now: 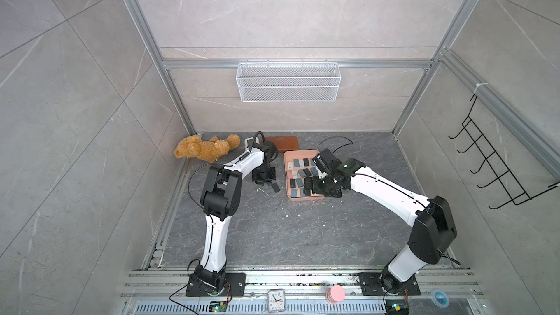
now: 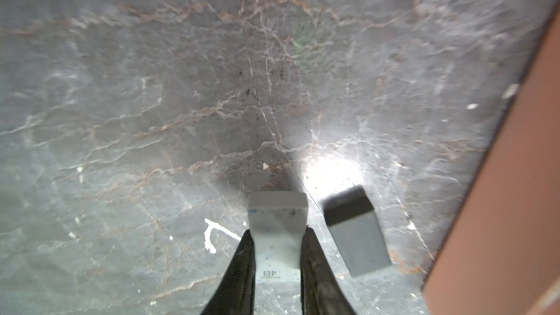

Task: Put the eraser in the storage box
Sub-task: Pick up the eraser from the center of the board.

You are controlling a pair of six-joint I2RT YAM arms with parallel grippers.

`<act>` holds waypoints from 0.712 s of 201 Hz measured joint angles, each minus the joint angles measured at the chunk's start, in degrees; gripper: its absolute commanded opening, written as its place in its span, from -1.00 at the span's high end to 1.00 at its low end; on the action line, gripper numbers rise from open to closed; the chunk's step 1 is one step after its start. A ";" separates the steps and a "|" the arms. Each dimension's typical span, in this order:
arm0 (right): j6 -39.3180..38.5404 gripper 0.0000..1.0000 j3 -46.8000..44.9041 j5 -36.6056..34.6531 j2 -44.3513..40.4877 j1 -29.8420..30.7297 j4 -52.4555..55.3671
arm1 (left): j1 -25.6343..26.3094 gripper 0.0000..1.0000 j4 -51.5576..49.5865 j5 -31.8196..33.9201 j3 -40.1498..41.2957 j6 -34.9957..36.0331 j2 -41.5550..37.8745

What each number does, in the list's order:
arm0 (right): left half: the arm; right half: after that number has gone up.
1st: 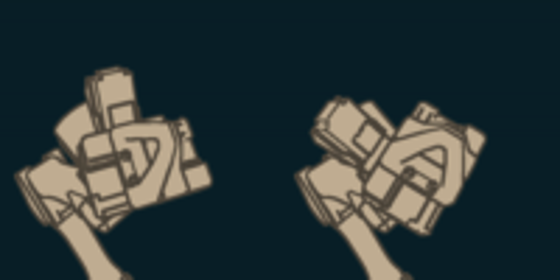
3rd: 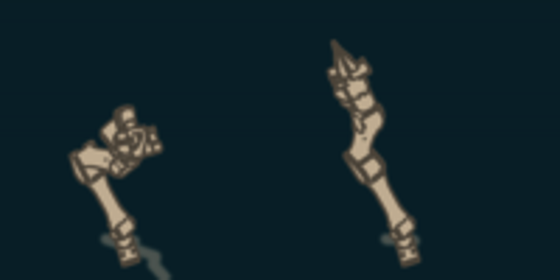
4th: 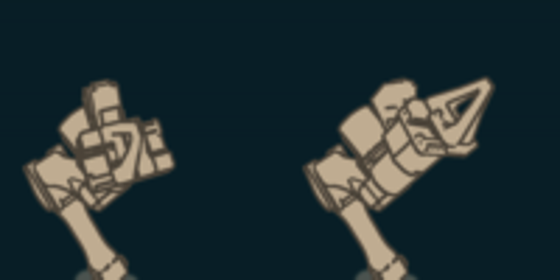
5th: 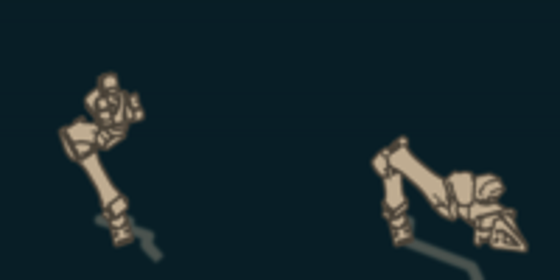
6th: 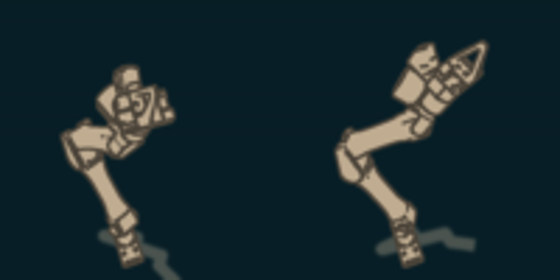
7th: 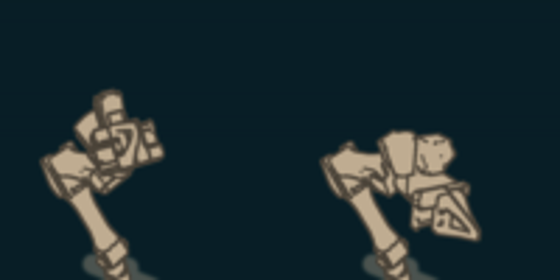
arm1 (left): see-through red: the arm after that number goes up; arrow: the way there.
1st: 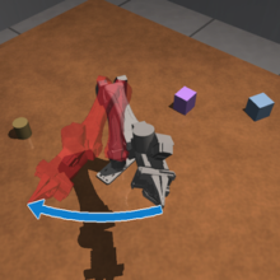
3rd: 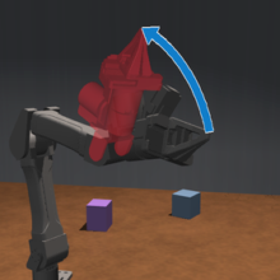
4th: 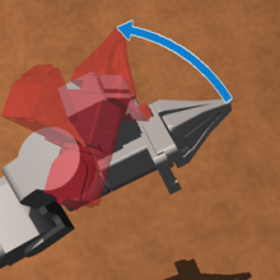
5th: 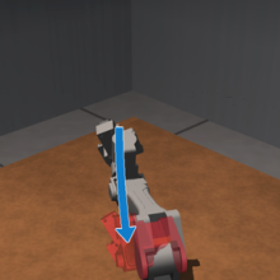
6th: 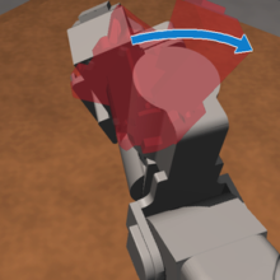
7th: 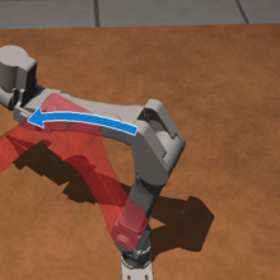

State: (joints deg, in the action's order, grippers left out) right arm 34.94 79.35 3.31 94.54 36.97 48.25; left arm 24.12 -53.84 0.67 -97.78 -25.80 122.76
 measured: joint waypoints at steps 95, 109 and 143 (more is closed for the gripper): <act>-2.19 -0.99 -1.44 0.00 -6.03 -7.82 0.81 | 9.29 0.74 -0.72 -4.00 -5.11 -8.48 -4.76; -2.69 -0.99 -2.47 0.13 -6.99 -9.31 0.94 | 11.06 0.75 -1.18 -4.33 -6.88 -9.57 -4.66; -3.98 -0.99 -5.16 0.74 -9.18 -13.03 1.25 | 15.10 0.75 -1.22 -5.60 -11.96 -12.22 -3.56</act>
State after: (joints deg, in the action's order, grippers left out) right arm 30.96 74.19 4.05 85.36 23.94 49.50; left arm 39.22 -55.07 -4.93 -109.73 -38.02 119.20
